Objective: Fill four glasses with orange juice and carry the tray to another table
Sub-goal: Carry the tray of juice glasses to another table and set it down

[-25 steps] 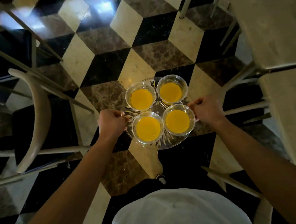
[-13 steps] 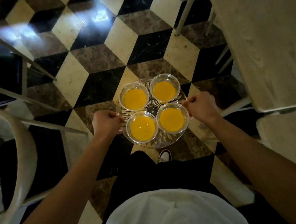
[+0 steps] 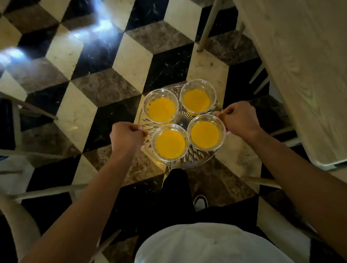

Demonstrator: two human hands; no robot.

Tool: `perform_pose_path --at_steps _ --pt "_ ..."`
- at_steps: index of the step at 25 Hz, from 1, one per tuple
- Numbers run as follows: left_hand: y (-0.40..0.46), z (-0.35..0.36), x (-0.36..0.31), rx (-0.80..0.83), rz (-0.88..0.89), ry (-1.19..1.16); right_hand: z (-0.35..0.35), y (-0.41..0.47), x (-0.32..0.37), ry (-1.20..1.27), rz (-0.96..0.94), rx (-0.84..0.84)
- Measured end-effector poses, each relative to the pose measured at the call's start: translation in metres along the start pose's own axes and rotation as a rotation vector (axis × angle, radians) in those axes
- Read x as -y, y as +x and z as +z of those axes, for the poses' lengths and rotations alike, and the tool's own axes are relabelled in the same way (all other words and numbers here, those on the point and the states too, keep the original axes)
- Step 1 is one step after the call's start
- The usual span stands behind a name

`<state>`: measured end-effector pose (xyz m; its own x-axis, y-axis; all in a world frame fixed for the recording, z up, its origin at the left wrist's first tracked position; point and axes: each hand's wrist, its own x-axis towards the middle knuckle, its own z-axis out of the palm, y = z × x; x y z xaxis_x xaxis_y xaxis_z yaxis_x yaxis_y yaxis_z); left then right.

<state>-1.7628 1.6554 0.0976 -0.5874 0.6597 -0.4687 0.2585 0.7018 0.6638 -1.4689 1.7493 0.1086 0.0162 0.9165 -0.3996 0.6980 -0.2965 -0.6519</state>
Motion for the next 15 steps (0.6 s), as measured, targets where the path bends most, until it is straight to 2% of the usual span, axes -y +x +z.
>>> perform_pose_path --at_steps 9,15 --pt "0.123 0.001 -0.094 0.094 0.050 0.002 -0.009 0.090 0.057 0.055 0.106 -0.083" --pt "0.178 0.019 -0.155 0.132 0.148 0.072 -0.026 0.141 0.074 0.110 0.135 -0.130"
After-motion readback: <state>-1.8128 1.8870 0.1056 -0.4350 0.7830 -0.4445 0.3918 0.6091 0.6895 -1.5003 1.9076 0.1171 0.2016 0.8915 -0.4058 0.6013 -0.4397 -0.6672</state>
